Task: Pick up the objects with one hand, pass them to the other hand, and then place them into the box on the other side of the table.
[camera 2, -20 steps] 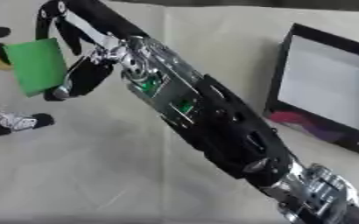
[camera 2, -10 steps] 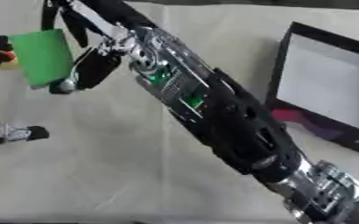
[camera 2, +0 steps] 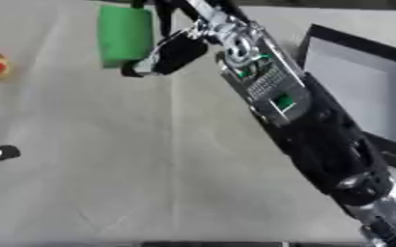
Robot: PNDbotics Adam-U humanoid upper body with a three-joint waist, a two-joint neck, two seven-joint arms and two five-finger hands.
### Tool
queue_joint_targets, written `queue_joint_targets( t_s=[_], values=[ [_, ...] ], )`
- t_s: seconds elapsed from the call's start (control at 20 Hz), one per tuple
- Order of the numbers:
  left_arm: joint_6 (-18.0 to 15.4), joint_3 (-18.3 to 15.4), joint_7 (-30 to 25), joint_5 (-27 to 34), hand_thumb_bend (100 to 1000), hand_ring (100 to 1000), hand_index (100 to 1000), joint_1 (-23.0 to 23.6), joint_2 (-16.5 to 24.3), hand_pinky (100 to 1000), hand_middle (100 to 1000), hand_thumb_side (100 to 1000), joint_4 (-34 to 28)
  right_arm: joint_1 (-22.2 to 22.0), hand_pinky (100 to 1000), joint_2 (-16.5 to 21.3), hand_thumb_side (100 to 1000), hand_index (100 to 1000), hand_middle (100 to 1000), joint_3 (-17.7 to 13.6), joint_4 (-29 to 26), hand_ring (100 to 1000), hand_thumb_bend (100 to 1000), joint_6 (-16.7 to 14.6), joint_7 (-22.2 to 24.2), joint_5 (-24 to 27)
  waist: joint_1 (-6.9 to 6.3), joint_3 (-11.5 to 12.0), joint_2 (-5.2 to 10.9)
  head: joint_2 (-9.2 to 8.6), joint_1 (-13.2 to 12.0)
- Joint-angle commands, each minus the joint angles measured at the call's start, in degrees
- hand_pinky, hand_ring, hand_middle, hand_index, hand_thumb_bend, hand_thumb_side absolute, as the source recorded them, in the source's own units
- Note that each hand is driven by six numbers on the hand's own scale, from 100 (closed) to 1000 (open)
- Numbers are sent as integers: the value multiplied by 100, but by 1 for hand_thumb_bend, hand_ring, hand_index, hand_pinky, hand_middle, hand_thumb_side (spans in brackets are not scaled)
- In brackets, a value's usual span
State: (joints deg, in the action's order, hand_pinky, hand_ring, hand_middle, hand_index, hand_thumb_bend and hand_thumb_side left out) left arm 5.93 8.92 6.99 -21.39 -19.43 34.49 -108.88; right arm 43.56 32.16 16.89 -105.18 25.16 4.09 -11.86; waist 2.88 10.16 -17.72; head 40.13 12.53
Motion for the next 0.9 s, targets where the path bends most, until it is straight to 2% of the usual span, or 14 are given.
queue_joint_targets(
  t_s=[0.05,0.3,0.5,0.7,0.9],
  values=[
    [25,-252,337,156,891,685,815,25,303,747,685,249,-271,-192,726,698,100,341,235,-495,-87,387,195,180,-425,306,-48,-20,106,-136,265],
    [95,-483,787,284,855,677,804,143,442,747,675,293,-451,-800,724,1339,100,343,237,-1221,220,393,204,407,-1324,510,-98,-68,75,-254,575],
    [123,-595,978,293,853,678,804,185,484,749,676,297,-544,-1108,724,1639,100,346,239,-1646,688,393,206,506,-1799,684,-143,-106,58,-370,891],
    [116,-678,1117,295,854,678,805,187,507,750,678,300,-570,-1374,726,1908,100,350,245,-1879,1210,402,203,583,-2040,684,-170,-132,48,-425,1136],
    [104,-749,1251,300,854,680,805,185,503,751,681,302,-572,-1621,728,2073,100,358,257,-2011,1727,417,197,641,-2075,581,-192,-139,40,-363,1108]
  ],
)
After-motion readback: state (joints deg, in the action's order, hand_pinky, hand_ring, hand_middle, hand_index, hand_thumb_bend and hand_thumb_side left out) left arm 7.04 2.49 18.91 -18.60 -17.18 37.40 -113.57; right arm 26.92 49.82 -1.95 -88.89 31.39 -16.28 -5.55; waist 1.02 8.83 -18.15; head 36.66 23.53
